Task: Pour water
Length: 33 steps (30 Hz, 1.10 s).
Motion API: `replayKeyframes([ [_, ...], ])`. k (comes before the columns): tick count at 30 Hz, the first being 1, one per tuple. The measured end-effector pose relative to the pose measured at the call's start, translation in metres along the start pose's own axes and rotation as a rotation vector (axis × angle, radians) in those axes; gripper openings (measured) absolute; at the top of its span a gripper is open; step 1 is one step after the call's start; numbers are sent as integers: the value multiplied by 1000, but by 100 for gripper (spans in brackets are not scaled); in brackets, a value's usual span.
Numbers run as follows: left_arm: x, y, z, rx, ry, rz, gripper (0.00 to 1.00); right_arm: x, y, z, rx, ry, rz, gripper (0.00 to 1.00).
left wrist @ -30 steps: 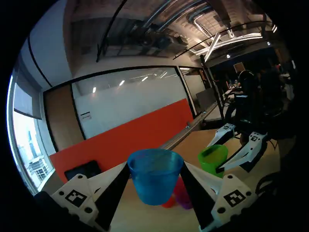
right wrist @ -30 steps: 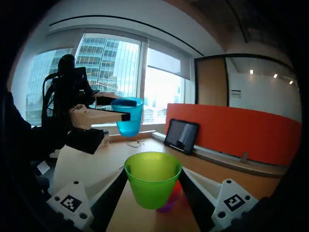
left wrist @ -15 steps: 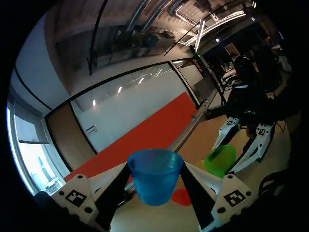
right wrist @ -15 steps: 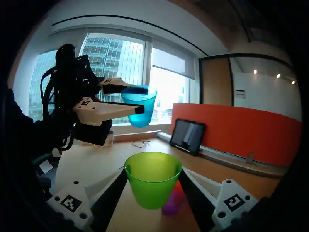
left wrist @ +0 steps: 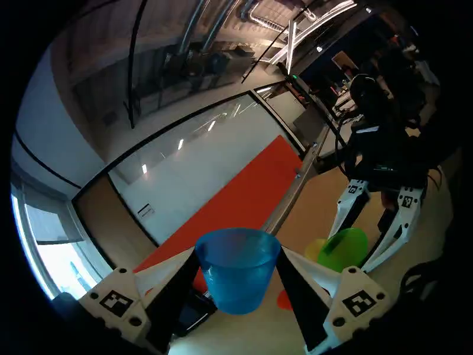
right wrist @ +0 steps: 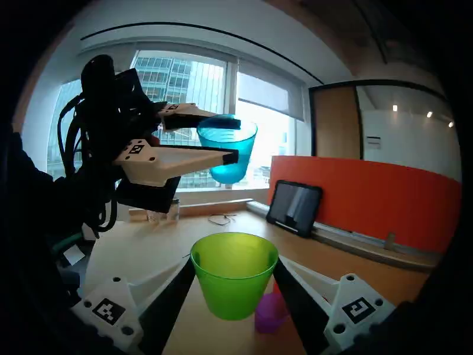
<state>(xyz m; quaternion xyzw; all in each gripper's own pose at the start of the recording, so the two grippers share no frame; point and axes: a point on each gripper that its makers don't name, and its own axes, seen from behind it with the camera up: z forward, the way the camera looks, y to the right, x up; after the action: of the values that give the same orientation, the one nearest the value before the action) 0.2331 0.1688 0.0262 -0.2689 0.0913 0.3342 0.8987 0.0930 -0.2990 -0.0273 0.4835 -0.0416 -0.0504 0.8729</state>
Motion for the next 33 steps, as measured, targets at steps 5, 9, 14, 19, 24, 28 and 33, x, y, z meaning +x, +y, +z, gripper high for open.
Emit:
replayKeyframes([
  [5,4,-1,0,0,6,53,87,0,-3,5,10,1,-1,92],
  [9,7,0,0,0,11,95,87,-2,-6,8,17,3,-3,91],
  [14,11,-2,1,3,20,144,87,-3,-10,12,26,1,-12,91],
  [19,16,-5,3,13,25,186,87,-3,-12,15,29,0,-24,91],
  [24,21,-6,4,19,33,215,87,-2,-14,16,30,3,-29,91],
  [28,26,-7,3,21,41,236,87,-1,-14,17,30,5,-30,91],
  [33,30,-7,2,22,46,261,87,2,-12,18,26,11,-32,91],
])
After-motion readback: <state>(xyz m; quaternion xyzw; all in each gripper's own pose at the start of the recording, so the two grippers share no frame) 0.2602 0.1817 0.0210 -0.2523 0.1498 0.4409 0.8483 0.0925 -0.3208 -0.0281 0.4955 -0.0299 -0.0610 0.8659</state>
